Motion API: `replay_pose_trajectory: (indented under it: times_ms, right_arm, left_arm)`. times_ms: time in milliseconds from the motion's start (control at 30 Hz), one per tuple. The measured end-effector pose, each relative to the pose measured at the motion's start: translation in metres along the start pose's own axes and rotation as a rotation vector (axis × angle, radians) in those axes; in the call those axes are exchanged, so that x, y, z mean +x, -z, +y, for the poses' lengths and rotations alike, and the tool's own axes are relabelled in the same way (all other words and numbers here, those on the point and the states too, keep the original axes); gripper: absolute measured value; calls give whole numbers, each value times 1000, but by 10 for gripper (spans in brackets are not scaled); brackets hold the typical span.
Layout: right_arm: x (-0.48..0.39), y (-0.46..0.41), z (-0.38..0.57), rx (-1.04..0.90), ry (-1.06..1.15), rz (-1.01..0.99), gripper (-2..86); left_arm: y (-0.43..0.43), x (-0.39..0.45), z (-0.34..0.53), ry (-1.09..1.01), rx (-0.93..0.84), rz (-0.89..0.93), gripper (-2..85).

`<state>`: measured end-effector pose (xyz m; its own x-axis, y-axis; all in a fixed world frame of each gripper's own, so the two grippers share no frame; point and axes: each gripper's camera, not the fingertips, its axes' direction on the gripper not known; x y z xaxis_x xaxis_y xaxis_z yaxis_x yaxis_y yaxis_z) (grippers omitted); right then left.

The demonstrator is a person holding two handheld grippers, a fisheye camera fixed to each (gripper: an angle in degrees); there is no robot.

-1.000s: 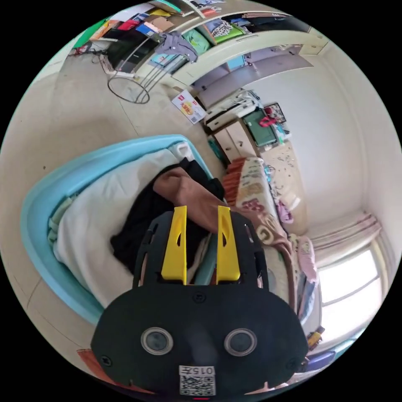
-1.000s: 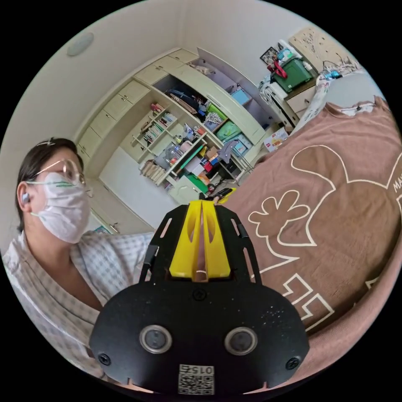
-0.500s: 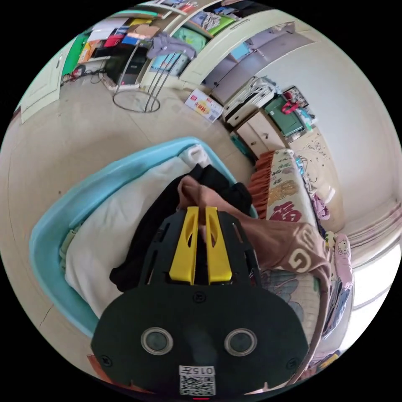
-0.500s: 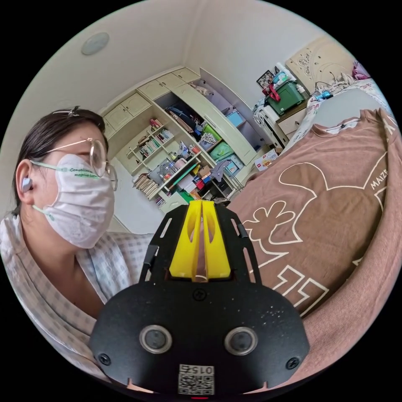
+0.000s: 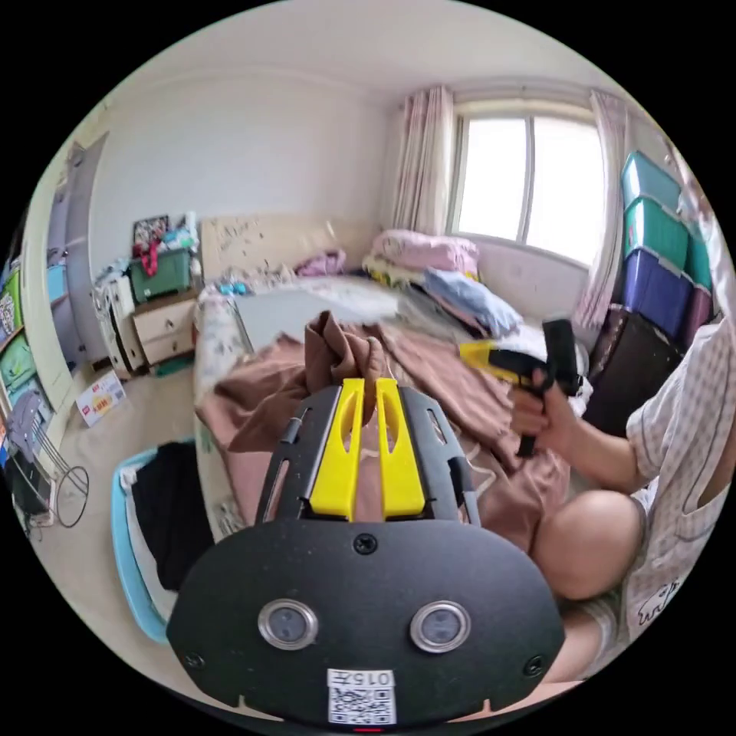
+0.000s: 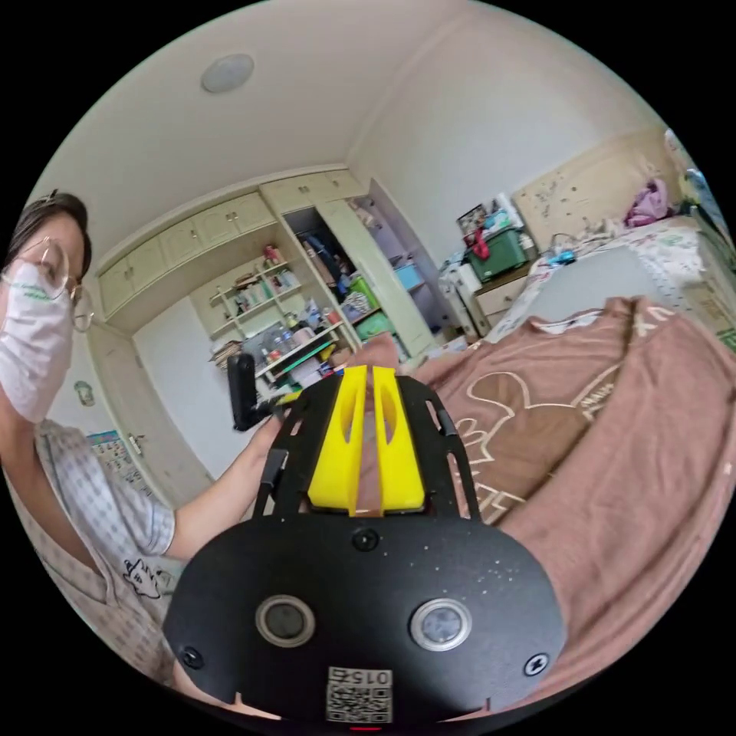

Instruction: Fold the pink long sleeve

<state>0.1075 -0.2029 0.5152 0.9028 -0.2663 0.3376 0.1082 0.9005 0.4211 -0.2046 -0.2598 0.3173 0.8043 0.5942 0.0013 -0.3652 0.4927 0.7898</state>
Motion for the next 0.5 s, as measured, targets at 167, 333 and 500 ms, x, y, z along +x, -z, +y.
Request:
replay_pose_trajectory:
  times_ms: [167, 333, 500]
  right_arm:
    - [-2, 49, 9, -100, -104, 136, 56]
    - [-26, 23, -10, -238, -68, 170, 73]
    - [-66, -52, -46, -469, 67, 211, 95]
  left_arm:
    - [-63, 79, 22, -53, -348, 106, 41]
    - [-51, 103, 16, -82, -274, 251, 49]
    - [-16, 59, 27, 127, -59, 134, 70]
